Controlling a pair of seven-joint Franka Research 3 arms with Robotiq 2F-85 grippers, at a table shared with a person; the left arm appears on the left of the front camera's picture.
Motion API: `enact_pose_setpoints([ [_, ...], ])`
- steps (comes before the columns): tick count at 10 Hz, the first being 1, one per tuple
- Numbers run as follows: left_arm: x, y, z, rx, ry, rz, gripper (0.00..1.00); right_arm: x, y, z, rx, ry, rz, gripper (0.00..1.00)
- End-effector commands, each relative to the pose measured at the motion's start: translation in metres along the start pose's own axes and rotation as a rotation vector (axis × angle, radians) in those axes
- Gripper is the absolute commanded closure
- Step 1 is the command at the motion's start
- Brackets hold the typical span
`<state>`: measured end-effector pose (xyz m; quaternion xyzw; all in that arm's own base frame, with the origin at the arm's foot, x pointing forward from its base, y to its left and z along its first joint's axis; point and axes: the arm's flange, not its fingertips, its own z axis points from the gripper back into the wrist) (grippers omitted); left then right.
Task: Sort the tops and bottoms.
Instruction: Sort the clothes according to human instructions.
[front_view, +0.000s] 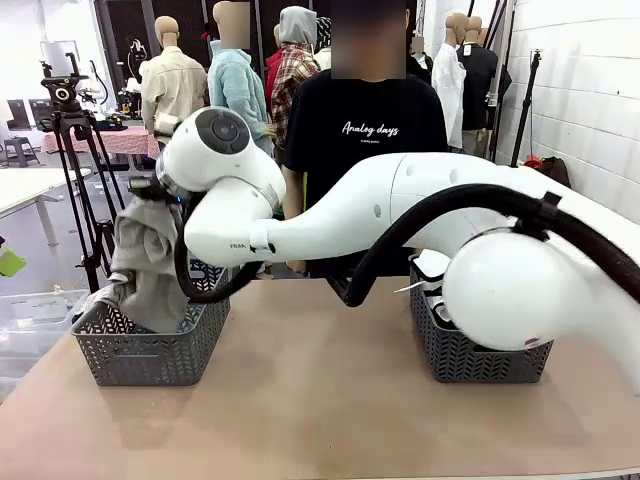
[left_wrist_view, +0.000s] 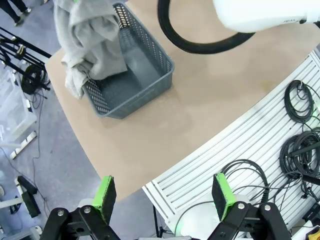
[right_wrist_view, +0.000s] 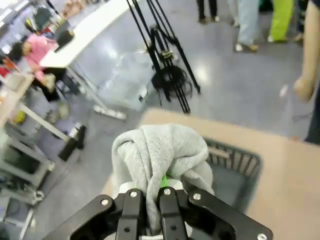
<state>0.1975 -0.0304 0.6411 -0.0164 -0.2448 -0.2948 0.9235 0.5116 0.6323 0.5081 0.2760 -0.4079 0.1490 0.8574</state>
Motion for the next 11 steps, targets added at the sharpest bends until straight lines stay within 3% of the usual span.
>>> enact_pose_setpoints([
  [1,0.000,0.000,0.002,-0.004,0.008,-0.001,0.00,-0.055,-0.036,0.036,0.001,0.114,-0.050,1.00],
  [6,0.000,0.000,0.002,-0.004,0.008,-0.001,0.00,-0.114,-0.048,0.003,0.086,0.188,0.009,1.00],
  [8,0.000,0.000,0.002,-0.004,0.008,-0.001,0.00,-0.121,-0.040,-0.010,0.142,0.160,0.054,1.00],
  [11,0.000,0.000,0.002,-0.004,0.008,-0.001,0.00,-0.119,-0.030,-0.033,0.115,0.104,0.118,1.00],
])
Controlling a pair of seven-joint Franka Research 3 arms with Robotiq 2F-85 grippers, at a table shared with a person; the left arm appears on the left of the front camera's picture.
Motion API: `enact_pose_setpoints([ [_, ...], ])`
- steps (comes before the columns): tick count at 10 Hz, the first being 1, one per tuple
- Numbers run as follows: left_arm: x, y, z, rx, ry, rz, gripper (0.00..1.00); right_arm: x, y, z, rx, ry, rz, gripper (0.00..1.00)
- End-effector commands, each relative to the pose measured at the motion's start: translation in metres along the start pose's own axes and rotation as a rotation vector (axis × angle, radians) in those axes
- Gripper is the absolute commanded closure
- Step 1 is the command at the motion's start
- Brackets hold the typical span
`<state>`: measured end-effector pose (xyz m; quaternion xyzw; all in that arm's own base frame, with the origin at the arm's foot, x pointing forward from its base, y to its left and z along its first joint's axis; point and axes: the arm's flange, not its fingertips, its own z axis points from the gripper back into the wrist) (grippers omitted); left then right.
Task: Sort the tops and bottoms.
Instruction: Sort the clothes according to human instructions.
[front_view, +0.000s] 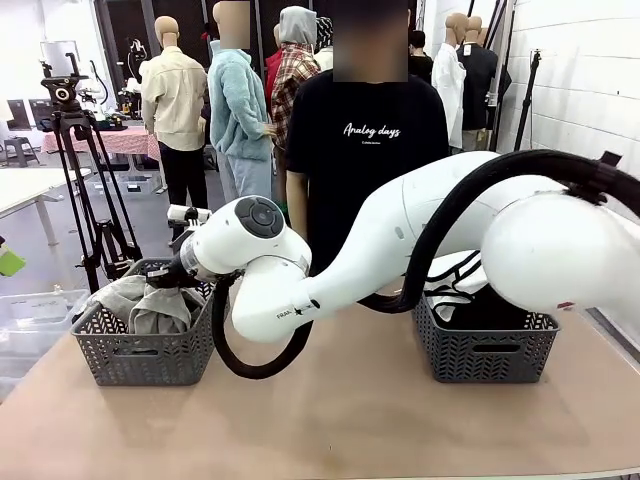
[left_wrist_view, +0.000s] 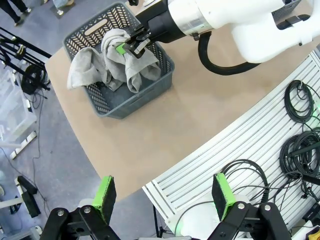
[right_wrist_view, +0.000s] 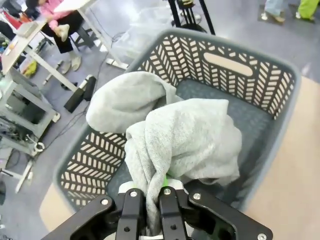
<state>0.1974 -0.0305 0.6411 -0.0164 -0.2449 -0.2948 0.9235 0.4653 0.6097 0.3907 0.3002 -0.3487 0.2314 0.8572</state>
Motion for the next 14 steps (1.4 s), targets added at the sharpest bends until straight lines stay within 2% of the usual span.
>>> enact_pose_setpoints([
  [1,0.000,0.000,0.002,-0.004,0.008,-0.001,0.00,0.006,0.005,-0.022,-0.037,-0.023,0.042,1.00],
  [2,0.000,0.000,0.002,-0.004,0.008,-0.001,0.00,0.005,0.004,-0.026,-0.068,-0.015,0.049,0.83],
  [6,0.000,0.000,0.002,-0.004,0.008,-0.001,0.00,0.012,0.002,-0.021,-0.103,-0.016,0.037,0.04],
  [7,0.000,0.000,0.002,-0.004,0.008,-0.001,0.00,0.019,0.007,-0.013,-0.101,-0.021,0.031,0.00],
  [13,0.000,0.000,0.002,-0.004,0.008,-0.001,0.00,0.062,0.040,0.051,-0.096,0.006,-0.012,0.00],
  [14,0.000,0.000,0.002,-0.004,0.008,-0.001,0.00,0.053,0.039,0.029,-0.080,-0.031,-0.010,0.00],
])
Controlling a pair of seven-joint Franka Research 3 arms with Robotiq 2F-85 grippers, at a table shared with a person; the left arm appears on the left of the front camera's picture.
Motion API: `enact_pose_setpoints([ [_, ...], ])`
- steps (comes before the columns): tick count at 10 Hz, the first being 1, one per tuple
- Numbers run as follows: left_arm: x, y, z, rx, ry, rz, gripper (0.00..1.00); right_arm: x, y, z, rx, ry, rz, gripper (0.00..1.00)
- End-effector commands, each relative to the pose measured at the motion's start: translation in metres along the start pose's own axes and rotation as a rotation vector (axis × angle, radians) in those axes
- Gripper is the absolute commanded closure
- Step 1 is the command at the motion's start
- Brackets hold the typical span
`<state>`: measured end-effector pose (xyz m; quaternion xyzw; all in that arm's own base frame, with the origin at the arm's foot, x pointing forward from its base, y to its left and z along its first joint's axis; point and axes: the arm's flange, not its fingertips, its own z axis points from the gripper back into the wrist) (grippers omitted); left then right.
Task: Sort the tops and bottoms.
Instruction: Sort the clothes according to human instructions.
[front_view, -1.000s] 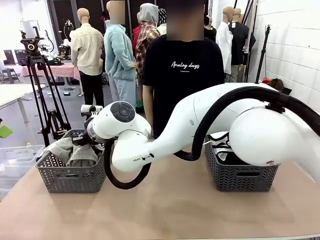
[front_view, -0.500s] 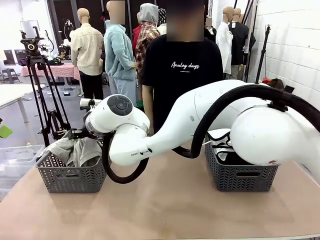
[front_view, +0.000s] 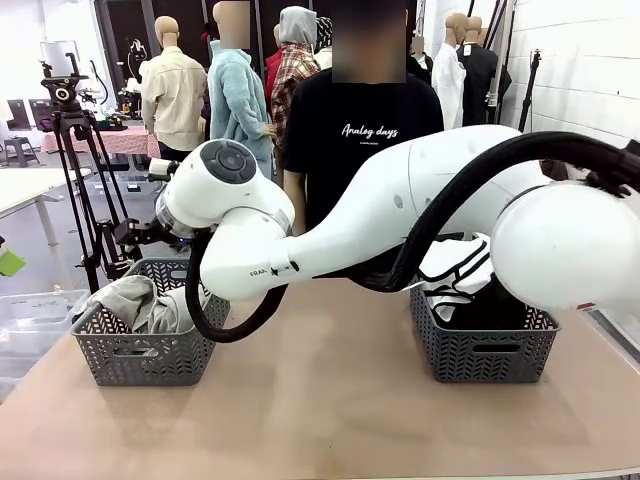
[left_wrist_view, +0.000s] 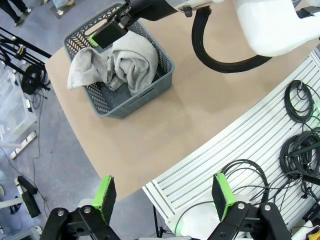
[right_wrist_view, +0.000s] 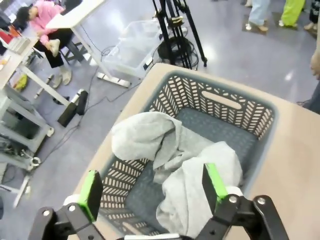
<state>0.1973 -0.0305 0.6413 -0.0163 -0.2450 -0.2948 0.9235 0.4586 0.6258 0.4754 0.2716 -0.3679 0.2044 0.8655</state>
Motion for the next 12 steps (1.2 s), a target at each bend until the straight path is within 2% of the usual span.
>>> enact_pose_setpoints([
  [1,-0.0004,0.0001,0.0021,-0.004,0.008,-0.001,0.00,-0.0085,-0.0061,-0.0123,0.002,-0.002,0.009,0.00],
  [12,-0.0004,0.0001,0.0021,-0.004,0.008,-0.001,0.00,-0.0085,-0.0061,-0.0123,0.002,-0.002,0.009,0.00],
])
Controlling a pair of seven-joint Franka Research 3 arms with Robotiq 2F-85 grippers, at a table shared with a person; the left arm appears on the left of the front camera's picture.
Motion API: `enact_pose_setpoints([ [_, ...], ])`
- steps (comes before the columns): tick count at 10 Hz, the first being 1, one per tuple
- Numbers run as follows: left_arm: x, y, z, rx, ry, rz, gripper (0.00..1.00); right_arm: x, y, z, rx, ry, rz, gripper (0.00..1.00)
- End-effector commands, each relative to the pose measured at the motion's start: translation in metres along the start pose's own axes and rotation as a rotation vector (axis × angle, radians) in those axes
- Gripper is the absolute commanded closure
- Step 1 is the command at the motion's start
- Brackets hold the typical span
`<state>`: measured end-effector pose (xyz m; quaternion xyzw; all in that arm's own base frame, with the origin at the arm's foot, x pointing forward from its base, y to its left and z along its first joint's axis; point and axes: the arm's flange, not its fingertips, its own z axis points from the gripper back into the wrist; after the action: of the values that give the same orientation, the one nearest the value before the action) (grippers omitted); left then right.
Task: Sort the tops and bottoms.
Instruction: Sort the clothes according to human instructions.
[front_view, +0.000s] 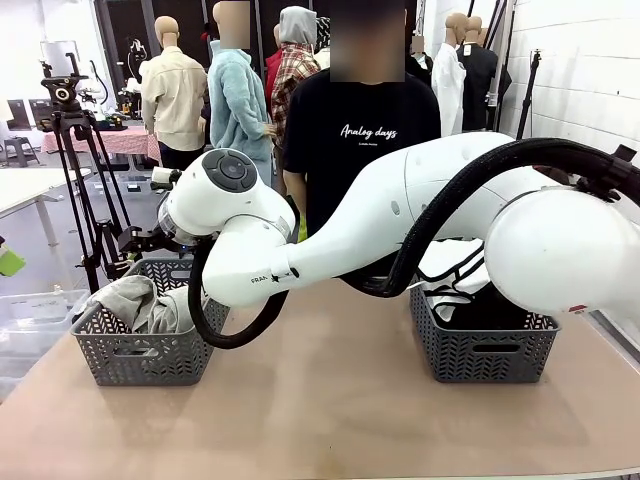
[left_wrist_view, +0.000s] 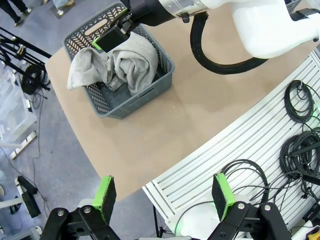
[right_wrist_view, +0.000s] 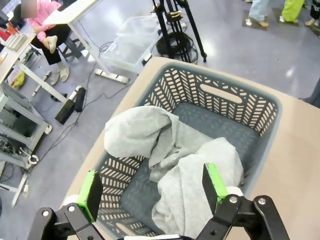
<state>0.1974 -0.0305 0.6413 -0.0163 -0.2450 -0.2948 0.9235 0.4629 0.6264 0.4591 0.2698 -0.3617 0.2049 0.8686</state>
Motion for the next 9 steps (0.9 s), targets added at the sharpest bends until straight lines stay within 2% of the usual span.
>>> enact_pose_setpoints([
  [1,-0.0004,0.0001,0.0021,-0.004,0.008,-0.001,0.00,0.0007,0.0011,-0.0002,0.003,-0.016,0.011,0.00],
  [9,-0.0004,0.0001,0.0021,-0.004,0.008,-0.001,0.00,0.0000,0.0000,0.0000,0.000,0.000,0.000,0.00],
])
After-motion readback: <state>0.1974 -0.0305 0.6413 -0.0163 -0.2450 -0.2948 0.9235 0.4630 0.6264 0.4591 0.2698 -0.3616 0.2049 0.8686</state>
